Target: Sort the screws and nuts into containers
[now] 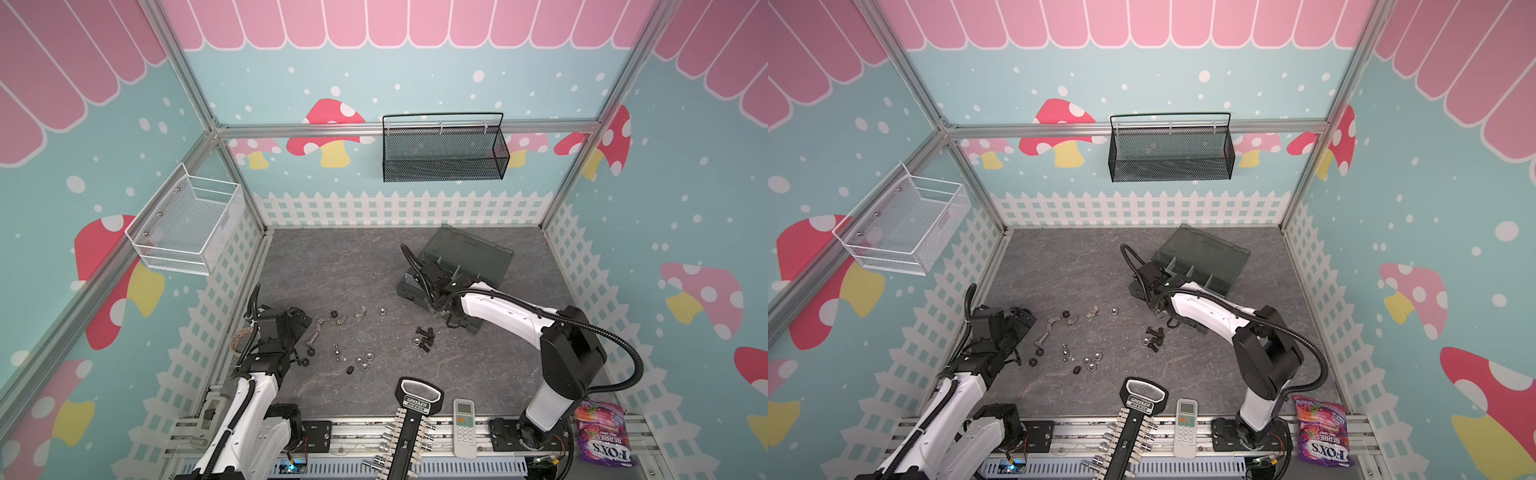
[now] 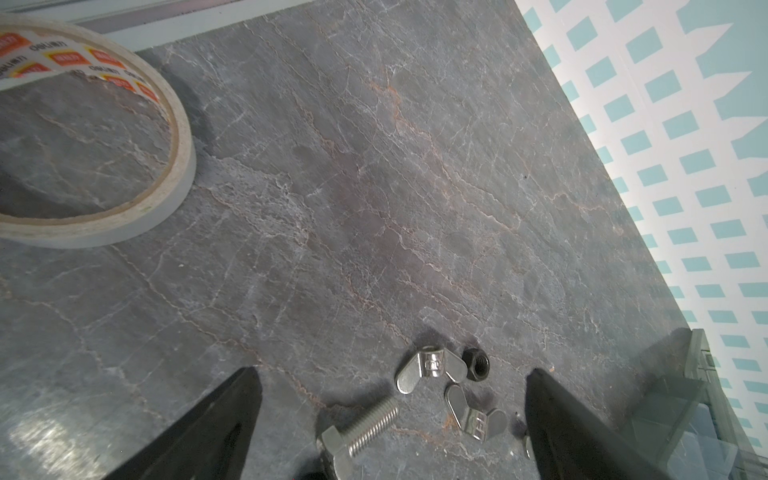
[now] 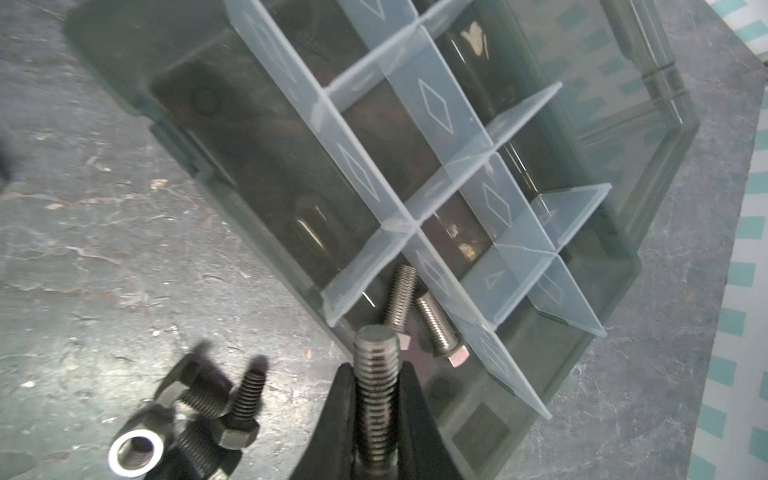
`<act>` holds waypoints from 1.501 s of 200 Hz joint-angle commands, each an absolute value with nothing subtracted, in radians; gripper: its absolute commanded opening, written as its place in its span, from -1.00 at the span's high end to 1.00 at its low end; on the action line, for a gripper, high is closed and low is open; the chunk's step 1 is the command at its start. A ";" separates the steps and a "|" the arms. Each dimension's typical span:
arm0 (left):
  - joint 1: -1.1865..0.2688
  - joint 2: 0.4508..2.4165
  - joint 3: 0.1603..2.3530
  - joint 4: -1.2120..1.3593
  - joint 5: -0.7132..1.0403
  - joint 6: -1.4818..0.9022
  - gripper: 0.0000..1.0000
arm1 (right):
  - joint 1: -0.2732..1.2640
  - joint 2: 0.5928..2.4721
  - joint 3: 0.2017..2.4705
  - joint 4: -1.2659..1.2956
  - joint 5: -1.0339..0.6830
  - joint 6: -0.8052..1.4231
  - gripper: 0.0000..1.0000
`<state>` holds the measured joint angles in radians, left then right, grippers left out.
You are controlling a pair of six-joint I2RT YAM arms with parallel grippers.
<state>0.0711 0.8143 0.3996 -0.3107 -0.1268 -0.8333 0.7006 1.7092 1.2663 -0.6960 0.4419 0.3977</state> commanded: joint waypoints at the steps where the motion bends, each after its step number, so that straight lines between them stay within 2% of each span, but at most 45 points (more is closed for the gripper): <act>1: 0.078 0.813 0.401 -0.314 -0.130 -0.844 -0.99 | 0.666 1.673 1.235 -0.699 0.474 0.404 1.00; 150: 0.078 0.799 0.400 -0.327 -0.133 -0.854 -0.99 | 0.569 1.709 1.118 -0.642 0.477 0.392 0.99; 199: 0.077 0.812 0.406 -0.318 -0.129 -0.851 -1.00 | 0.559 1.688 1.073 -0.629 0.468 0.403 0.82; 229: 0.077 0.816 0.416 -0.318 -0.122 -0.844 -1.00 | 0.556 1.680 1.060 -0.625 0.467 0.408 0.49; 243: 0.077 0.818 0.420 -0.318 -0.120 -0.842 -1.00 | 0.557 1.675 1.060 -0.626 0.464 0.408 0.40; 300: 0.078 0.852 0.492 -0.360 -0.020 -0.769 -1.00 | 0.555 1.648 1.079 -0.628 0.454 0.403 0.33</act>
